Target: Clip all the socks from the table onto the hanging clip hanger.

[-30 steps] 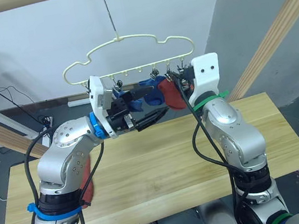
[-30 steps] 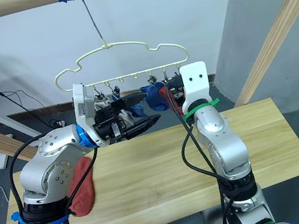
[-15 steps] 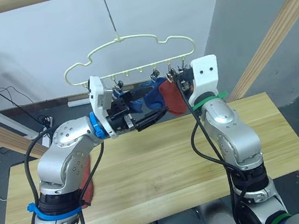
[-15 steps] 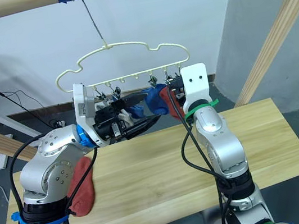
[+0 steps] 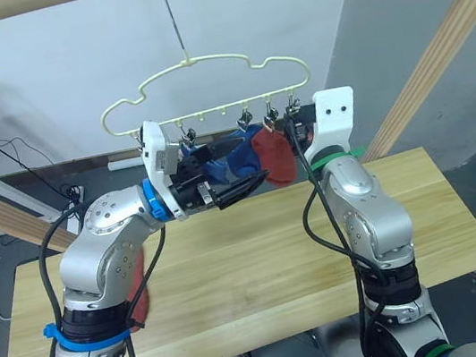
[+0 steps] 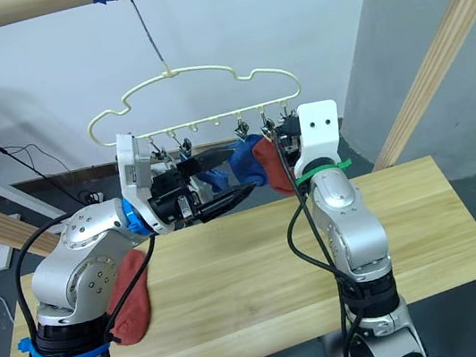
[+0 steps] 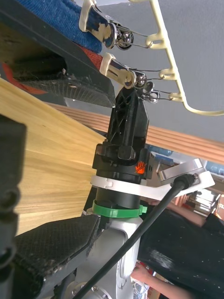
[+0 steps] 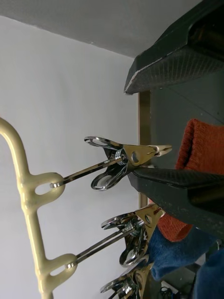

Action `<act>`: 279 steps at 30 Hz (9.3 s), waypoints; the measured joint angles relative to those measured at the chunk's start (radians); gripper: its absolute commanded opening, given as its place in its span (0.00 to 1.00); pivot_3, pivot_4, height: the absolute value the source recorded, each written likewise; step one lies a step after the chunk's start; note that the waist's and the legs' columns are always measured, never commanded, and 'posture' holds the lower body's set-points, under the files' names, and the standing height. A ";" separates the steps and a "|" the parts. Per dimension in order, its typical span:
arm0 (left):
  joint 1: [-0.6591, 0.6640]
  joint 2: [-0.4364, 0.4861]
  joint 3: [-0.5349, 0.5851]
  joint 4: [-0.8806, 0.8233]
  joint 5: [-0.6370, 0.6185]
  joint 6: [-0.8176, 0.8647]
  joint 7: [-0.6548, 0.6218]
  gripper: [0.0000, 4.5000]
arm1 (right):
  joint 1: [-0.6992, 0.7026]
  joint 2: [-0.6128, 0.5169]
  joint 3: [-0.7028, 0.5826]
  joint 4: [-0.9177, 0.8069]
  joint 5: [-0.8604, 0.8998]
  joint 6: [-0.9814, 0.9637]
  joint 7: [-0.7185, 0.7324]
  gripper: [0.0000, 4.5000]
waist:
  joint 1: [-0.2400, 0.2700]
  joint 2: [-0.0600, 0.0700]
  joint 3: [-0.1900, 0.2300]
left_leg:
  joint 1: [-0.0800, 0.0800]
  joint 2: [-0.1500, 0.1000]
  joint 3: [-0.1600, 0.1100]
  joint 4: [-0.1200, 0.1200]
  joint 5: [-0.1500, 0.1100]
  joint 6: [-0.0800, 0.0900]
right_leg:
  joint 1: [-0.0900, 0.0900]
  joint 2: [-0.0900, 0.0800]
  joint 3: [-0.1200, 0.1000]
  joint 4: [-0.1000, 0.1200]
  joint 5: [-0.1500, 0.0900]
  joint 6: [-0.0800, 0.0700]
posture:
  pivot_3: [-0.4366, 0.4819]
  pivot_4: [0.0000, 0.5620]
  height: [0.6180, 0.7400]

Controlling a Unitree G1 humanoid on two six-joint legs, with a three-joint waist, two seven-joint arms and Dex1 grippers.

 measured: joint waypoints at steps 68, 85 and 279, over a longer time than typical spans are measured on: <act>0.547 0.230 0.184 -0.070 0.170 -0.228 -0.062 1.00 | 0.165 -0.913 -0.031 -0.009 0.350 -0.225 1.031 1.00 | 0.084 -0.002 -0.037 | 0.006 0.000 0.002 -0.001 0.003 0.005 | 0.004 0.002 0.001 0.000 0.002 -0.003 | 0.32 0.29 1.00; 0.520 0.225 0.180 -0.077 0.171 -0.255 -0.067 1.00 | 0.191 -0.900 -0.078 0.038 0.386 -0.281 1.009 1.00 | 0.086 -0.002 -0.055 | 0.016 0.001 0.004 -0.001 0.004 0.005 | 0.017 0.002 0.001 -0.009 0.007 -0.002 | 0.30 0.28 1.00; 0.198 0.135 0.048 -0.001 0.088 -0.145 -0.091 1.00 | -0.025 -0.054 -0.082 0.023 0.083 0.073 0.005 0.53 | 0.042 0.000 -0.054 | 0.014 0.002 0.005 -0.018 0.004 0.005 | 0.008 0.004 0.004 -0.013 0.006 -0.003 | 0.22 0.37 1.00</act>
